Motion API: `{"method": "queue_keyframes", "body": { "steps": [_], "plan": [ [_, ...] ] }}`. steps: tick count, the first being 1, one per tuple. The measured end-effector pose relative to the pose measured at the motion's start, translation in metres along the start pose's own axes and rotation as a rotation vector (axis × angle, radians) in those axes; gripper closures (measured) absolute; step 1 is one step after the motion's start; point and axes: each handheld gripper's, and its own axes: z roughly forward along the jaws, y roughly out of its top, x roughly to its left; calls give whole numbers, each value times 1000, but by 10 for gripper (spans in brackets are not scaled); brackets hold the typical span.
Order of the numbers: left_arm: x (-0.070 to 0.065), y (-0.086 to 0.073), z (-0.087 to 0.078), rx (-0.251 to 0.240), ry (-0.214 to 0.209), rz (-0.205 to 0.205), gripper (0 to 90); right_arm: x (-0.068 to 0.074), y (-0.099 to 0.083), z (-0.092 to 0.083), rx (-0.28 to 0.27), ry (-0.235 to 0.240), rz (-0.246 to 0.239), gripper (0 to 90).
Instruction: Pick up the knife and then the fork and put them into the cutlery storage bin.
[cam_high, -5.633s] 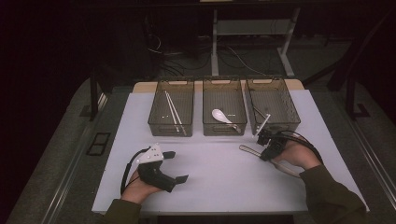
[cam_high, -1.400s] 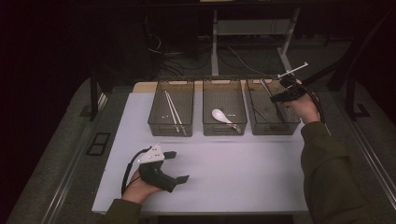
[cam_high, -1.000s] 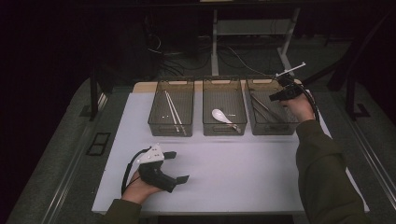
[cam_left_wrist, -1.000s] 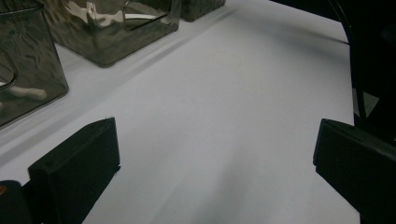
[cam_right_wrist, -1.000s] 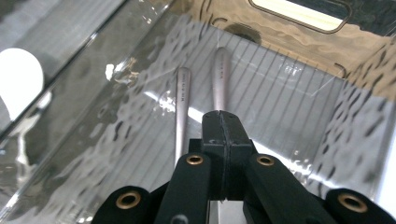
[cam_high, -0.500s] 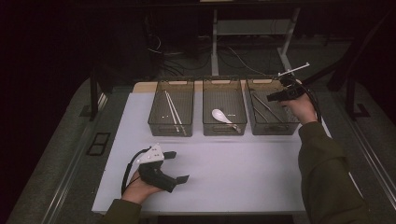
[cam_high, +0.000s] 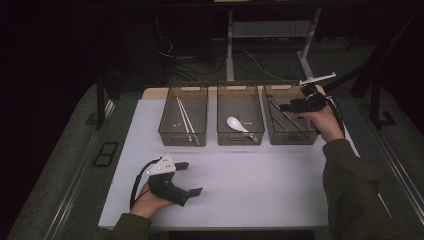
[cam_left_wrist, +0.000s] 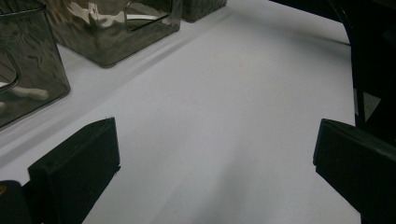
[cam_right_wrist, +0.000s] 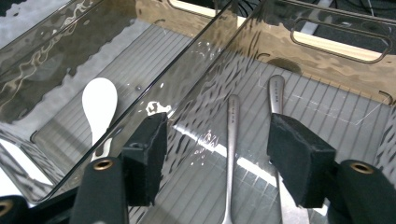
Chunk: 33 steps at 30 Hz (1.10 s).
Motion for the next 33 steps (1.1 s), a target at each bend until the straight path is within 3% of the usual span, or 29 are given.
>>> {"method": "queue_keyframes", "body": {
  "steps": [3, 17, 33],
  "plan": [
    [0, 0, 1, 2, 0, 4, 0, 5, -4, -2, -20, -15, -15, 328],
    [5, 1, 3, 2, -1, 0, 0, 23, -21, -17, -110, 9, -37, 213],
    [4, 1, 3, 8, 3, 5, 0, 42, -48, -37, -163, 68, -82, 206]
  ]
}}
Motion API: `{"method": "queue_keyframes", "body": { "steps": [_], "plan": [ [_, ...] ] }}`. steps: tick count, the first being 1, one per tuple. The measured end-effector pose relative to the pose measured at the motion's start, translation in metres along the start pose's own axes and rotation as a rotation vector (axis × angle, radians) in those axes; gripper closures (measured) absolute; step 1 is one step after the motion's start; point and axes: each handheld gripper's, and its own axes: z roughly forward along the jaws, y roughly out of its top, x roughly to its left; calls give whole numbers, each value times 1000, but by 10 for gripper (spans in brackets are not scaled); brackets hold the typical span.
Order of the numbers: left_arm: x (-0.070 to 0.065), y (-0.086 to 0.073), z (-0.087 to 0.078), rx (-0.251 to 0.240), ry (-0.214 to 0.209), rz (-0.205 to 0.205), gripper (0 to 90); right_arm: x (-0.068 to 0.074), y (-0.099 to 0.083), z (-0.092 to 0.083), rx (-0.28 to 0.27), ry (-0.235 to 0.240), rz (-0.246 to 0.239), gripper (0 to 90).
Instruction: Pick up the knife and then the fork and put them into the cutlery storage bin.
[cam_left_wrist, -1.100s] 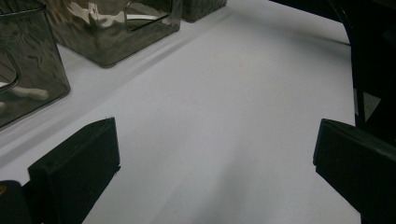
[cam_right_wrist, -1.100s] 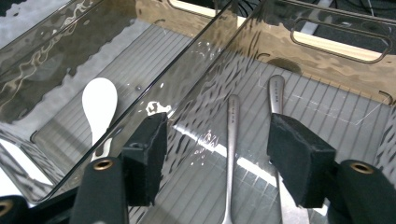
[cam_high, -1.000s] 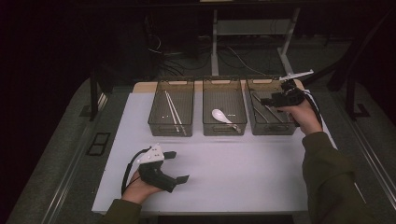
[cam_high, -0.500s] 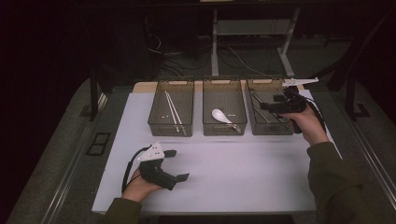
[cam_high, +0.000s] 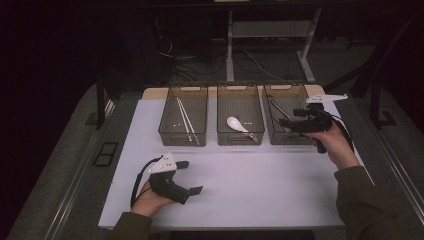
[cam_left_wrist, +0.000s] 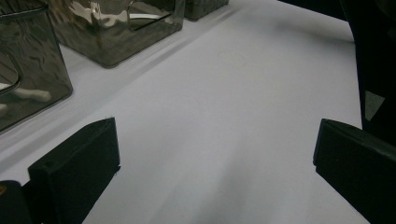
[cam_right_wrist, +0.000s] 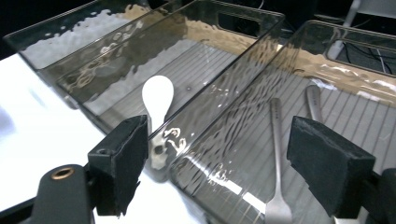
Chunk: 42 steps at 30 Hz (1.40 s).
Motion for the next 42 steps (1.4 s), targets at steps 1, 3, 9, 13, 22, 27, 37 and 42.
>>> {"method": "queue_keyframes", "body": {
  "steps": [1, 3, 9, 13, 22, 27, 37, 42],
  "plan": [
    [0, 0, 0, -2, 1, 0, 0, 2, -1, -2, -3, 3, -3, 206],
    [-1, 0, 0, 0, 1, -1, 0, 5, -4, -5, -7, 12, -7, 206],
    [-2, 0, 0, 2, 1, 3, 0, 18, -14, -11, -19, 41, -22, 205],
    [-3, 0, -1, 3, 4, 7, 0, 28, -20, -13, -14, 52, -46, 191],
    [-3, 0, -2, 1, 2, 4, 0, 48, -34, -18, -6, 79, -70, 148],
    [-3, 0, -2, -2, 3, 1, 0, 55, -45, -22, -7, 68, -50, 101],
    [-3, 0, -2, -1, 2, 4, 0, 70, -64, -33, -10, 74, -76, 95],
    [-4, 0, -2, -1, 3, 4, 0, 75, -74, -37, -26, 82, -92, 95]
  ]
}}
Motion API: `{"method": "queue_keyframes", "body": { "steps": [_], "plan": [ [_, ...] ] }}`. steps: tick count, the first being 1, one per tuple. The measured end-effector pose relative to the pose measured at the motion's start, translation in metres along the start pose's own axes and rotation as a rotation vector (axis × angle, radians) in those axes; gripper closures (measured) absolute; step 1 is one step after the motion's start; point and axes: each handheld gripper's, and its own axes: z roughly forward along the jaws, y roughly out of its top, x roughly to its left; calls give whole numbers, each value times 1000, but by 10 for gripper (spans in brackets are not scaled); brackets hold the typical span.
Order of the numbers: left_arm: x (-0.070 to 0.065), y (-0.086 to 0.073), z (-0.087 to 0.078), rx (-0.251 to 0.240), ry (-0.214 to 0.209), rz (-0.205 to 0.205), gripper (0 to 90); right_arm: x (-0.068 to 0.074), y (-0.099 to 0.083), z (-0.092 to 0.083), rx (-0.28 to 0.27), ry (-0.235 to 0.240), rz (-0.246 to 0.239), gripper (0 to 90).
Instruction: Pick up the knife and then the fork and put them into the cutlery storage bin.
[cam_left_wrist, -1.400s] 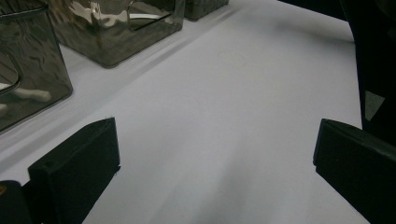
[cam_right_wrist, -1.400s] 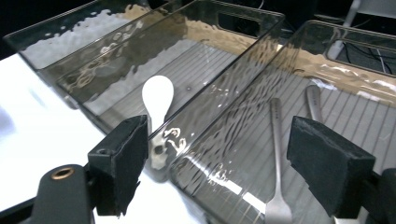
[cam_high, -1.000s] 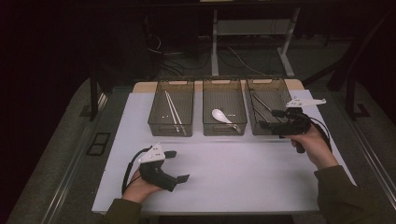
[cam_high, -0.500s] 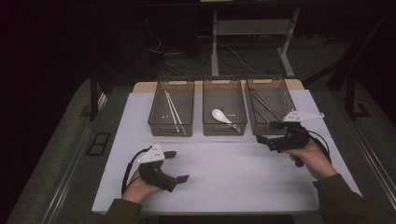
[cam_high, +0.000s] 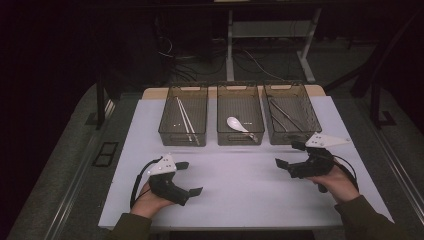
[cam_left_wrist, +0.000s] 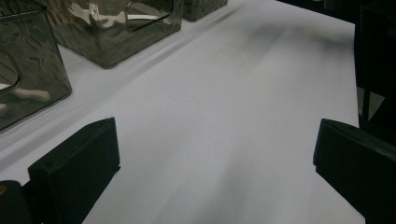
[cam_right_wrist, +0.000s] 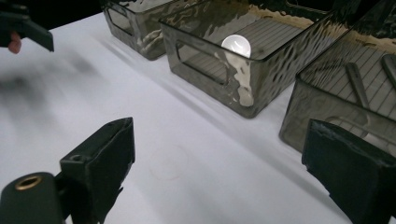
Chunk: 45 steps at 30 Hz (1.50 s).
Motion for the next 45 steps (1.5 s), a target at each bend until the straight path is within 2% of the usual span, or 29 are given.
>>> {"method": "queue_keyframes", "body": {
  "steps": [9, 15, 19, 30, 37, 45],
  "plan": [
    [0, 0, 0, 1, 2, 3, 0, 10, -20, -3, 31, 28, -13, 95],
    [0, 0, 0, 2, 3, 0, 0, 10, -32, -6, 33, 31, -5, 95],
    [0, 0, 0, 1, 5, 0, 0, 10, -38, -9, 60, 13, -12, 95],
    [0, 0, -1, -1, 7, -2, 0, 8, -48, -17, 79, -20, 16, 95],
    [0, 0, -2, -4, 6, 0, 0, 4, -51, -19, 87, -20, 38, 95],
    [0, 0, -2, -3, 8, 1, 0, 5, -51, -19, 85, -21, 35, 95]
  ]
}}
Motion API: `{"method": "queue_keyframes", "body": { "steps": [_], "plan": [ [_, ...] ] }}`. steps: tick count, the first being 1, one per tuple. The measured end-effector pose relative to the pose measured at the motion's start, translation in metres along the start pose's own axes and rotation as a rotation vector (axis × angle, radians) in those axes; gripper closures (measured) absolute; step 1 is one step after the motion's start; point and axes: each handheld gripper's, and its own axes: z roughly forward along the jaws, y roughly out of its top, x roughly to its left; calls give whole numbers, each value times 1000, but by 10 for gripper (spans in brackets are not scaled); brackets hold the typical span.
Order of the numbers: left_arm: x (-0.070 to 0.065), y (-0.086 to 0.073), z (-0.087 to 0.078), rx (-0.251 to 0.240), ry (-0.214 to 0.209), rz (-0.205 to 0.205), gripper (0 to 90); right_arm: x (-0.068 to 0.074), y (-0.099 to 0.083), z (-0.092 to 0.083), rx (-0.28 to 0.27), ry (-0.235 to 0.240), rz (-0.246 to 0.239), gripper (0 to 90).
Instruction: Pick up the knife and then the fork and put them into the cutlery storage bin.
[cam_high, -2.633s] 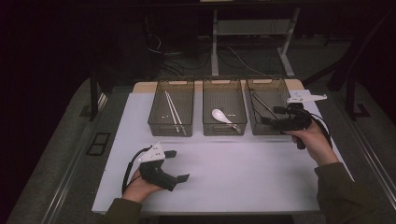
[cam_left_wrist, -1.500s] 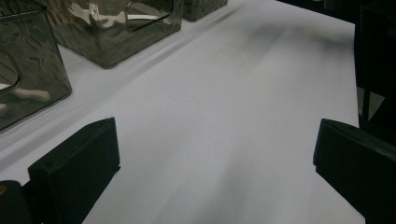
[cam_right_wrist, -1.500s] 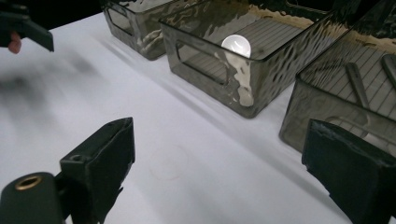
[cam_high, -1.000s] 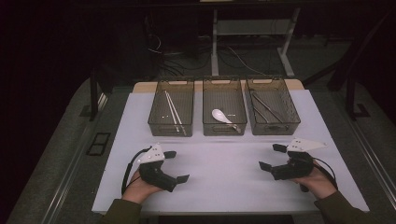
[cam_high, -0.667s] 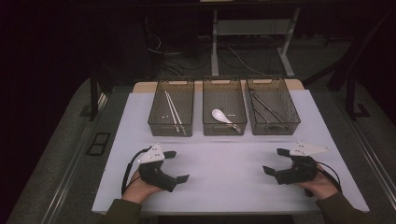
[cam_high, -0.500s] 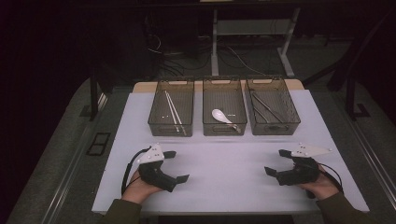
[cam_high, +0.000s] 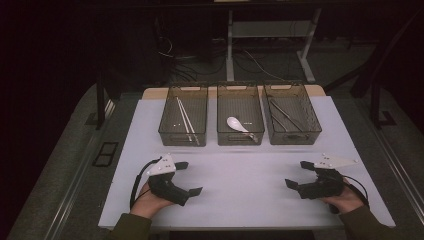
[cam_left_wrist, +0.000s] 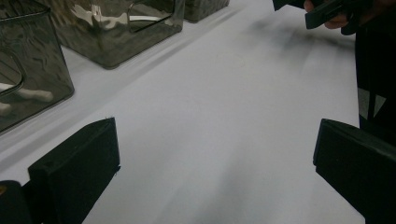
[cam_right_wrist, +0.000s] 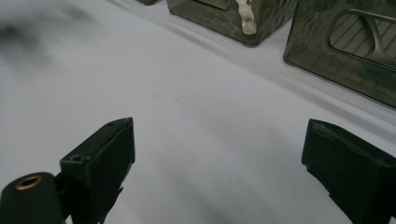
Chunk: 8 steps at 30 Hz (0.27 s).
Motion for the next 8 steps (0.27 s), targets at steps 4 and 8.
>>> {"method": "queue_keyframes", "body": {
  "steps": [4, 8],
  "plan": [
    [0, 0, 0, 2, 1, 1, 0, 0, 0, 0, -2, 1, -2, 95],
    [0, 0, 0, 5, 2, 2, 0, 0, 0, 0, -1, 2, -2, 95]
  ]
}}
